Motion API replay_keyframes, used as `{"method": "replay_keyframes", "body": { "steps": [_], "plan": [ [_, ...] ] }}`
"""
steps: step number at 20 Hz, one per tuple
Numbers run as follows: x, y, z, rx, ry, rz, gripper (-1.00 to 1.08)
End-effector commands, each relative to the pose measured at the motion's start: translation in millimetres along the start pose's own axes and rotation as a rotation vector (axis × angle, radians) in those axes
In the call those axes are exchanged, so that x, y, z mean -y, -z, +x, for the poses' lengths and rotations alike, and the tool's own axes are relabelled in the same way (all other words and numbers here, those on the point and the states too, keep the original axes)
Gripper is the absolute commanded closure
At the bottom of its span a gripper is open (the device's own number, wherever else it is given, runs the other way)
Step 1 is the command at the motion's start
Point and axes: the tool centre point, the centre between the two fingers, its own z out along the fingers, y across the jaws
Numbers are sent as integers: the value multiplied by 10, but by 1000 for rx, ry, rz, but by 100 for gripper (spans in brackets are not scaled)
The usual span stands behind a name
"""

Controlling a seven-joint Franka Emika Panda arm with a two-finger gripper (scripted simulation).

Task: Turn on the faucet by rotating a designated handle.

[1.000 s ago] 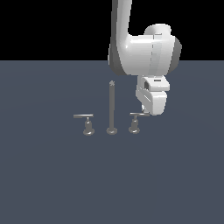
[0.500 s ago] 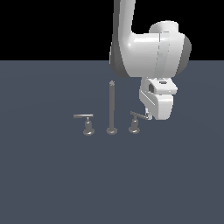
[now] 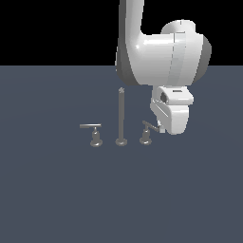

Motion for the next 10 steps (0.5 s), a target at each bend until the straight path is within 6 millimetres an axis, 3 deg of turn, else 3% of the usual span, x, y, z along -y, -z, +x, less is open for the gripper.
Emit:
{"method": "replay_keyframes", "body": {
  "steps": [1, 5, 6, 10],
  "plan": [
    [-60, 5, -196, 7, 19, -6, 108],
    [-134, 8, -304, 8, 21, -9, 108],
    [-131, 2, -111, 1, -7, -5, 108],
    [-92, 5, -388, 4, 6, -7, 108]
  ]
}}
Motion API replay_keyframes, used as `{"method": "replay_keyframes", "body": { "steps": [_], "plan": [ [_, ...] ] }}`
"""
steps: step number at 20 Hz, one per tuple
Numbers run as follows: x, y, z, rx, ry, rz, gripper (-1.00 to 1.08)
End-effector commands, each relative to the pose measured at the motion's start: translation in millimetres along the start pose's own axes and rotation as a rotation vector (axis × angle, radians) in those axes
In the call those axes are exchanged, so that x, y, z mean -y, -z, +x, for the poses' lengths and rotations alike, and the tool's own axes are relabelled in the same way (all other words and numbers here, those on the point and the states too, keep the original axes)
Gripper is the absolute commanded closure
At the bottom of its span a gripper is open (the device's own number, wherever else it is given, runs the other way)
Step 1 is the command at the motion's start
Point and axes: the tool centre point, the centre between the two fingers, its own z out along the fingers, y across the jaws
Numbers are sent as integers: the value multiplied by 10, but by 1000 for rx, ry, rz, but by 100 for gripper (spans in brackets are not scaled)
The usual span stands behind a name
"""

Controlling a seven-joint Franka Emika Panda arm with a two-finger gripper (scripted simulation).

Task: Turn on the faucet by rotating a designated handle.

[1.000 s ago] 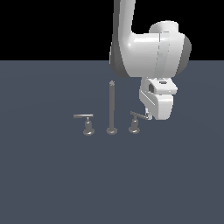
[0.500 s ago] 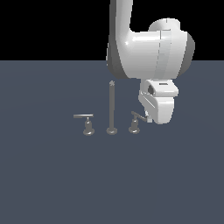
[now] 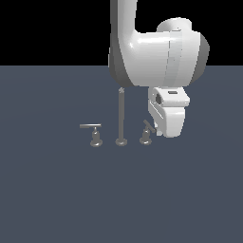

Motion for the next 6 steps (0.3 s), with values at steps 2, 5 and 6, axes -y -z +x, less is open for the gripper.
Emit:
{"method": "replay_keyframes", "body": {
  "steps": [2, 5, 6],
  "plan": [
    [59, 6, -371, 8, 35, 0, 108],
    [81, 9, -569, 10, 44, -2, 108],
    [81, 9, -569, 10, 44, -2, 108]
  ]
}}
